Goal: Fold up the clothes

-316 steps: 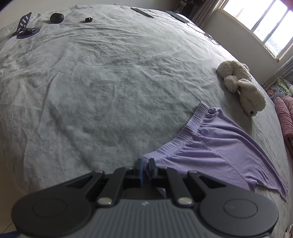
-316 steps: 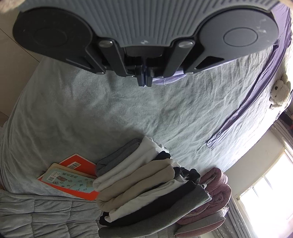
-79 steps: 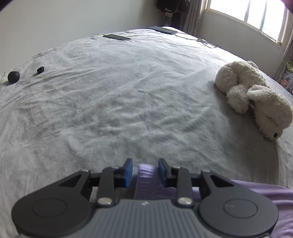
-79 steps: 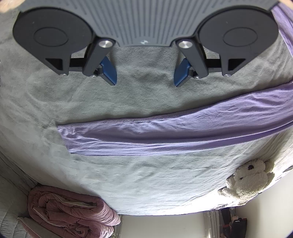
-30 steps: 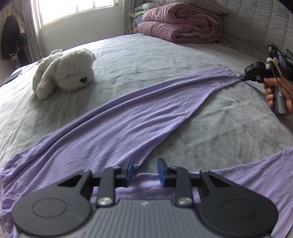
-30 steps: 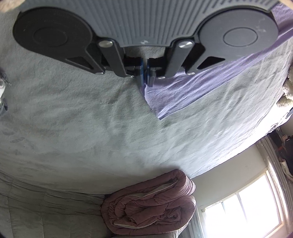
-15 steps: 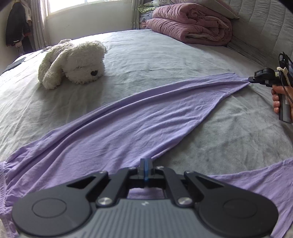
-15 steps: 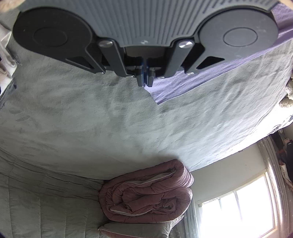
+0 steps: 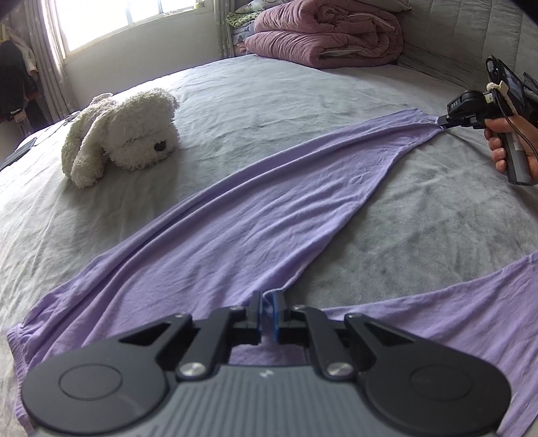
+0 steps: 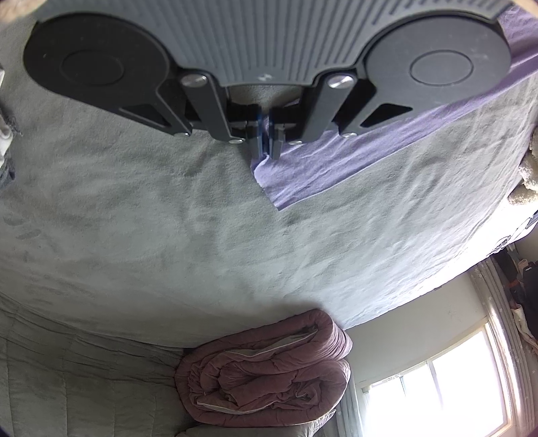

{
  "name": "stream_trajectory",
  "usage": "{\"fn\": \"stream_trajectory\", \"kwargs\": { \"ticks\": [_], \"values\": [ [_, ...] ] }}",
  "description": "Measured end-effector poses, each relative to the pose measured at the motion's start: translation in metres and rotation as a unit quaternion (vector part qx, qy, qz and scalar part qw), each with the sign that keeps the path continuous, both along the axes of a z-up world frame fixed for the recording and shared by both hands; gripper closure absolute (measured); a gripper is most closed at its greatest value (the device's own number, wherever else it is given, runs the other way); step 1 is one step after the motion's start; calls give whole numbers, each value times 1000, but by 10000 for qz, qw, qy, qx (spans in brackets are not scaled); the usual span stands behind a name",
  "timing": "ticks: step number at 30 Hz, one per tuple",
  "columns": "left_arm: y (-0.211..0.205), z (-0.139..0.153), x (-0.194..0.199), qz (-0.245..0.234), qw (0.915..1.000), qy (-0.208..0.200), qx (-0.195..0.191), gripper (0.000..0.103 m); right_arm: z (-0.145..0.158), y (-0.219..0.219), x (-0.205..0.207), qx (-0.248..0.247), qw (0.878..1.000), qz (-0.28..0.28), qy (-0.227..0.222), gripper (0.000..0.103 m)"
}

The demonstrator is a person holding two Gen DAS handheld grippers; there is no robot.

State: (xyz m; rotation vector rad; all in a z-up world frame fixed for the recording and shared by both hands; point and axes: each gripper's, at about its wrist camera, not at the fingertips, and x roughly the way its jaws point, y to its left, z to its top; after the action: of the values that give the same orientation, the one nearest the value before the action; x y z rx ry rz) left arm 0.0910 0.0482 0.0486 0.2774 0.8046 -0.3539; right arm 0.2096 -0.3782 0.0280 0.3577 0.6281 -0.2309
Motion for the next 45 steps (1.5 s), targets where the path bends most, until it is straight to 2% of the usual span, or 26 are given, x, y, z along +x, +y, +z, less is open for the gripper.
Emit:
{"fn": "stream_trajectory", "kwargs": {
  "ticks": [1, 2, 3, 4, 5, 7, 9, 11, 14, 23, 29, 31, 34, 37, 39, 41, 43, 45],
  "values": [
    [-1, -1, 0, -24, 10000, 4, 34, 90, -2, 0, 0, 53, 10000, 26, 7, 86],
    [-2, -2, 0, -47, 10000, 5, 80, 79, -3, -1, 0, 98, 9999, 50, 9, 83],
    [-3, -3, -1, -72, 9999, -17, 139, 73, -4, -1, 0, 142, 9999, 74, 11, 81],
    [-4, -4, -1, -99, 9998, -35, 181, 73, -4, -1, 0, 181, 9998, 84, 2, 76],
    [-5, -5, -1, -116, 9997, -34, 189, 73, -4, -1, 0, 218, 9997, 91, -10, 72],
    [-7, -7, 0, -138, 9997, -27, 184, 75, -4, 0, -1, 293, 9995, 105, -33, 71],
    [-9, -9, 0, -134, 9996, -68, 224, 87, -3, 4, -1, 121, 9999, 106, -4, 74],
    [-9, -9, 0, -87, 9996, -72, 260, 92, -3, 7, -1, -103, 9999, 78, 32, 97],
    [-4, -6, -1, -47, 9998, 10, 179, 99, -3, 6, -3, -172, 9998, 4, -48, 99],
    [25, 10, 1, 33, 9977, 240, -635, 100, 13, 11, -4, -319, 9988, -20, -359, 100],
    [37, 18, -3, -99, 9938, 283, -1066, 100, 28, 11, -8, -463, 9969, -176, -617, 100],
    [35, 15, -6, -233, 9945, 337, -968, 100, 29, 11, -6, -575, 9966, -163, -562, 100],
    [31, 10, -9, -387, 9949, 442, -822, 100, 15, 7, -1, -716, 9969, -257, -197, 100],
    [30, 8, -10, -506, 9947, 476, -759, 100, 19, 5, -2, -665, 9968, -306, -333, 100],
    [35, 12, -11, -523, 9940, 420, -860, 100, 31, 7, -6, -670, 9957, -233, -595, 100],
    [40, 13, -11, -528, 9930, 418, -973, 100, 38, 8, -5, -731, 9951, -189, -638, 100],
    [38, 8, -11, -556, 9935, 469, -877, 100, 31, 7, 1, -800, 9961, -156, -350, 100],
    [30, 0, -10, -592, 9941, 582, -704, 100, 12, 6, 8, -937, 9952, -225, 178, 100]
  ]
}}
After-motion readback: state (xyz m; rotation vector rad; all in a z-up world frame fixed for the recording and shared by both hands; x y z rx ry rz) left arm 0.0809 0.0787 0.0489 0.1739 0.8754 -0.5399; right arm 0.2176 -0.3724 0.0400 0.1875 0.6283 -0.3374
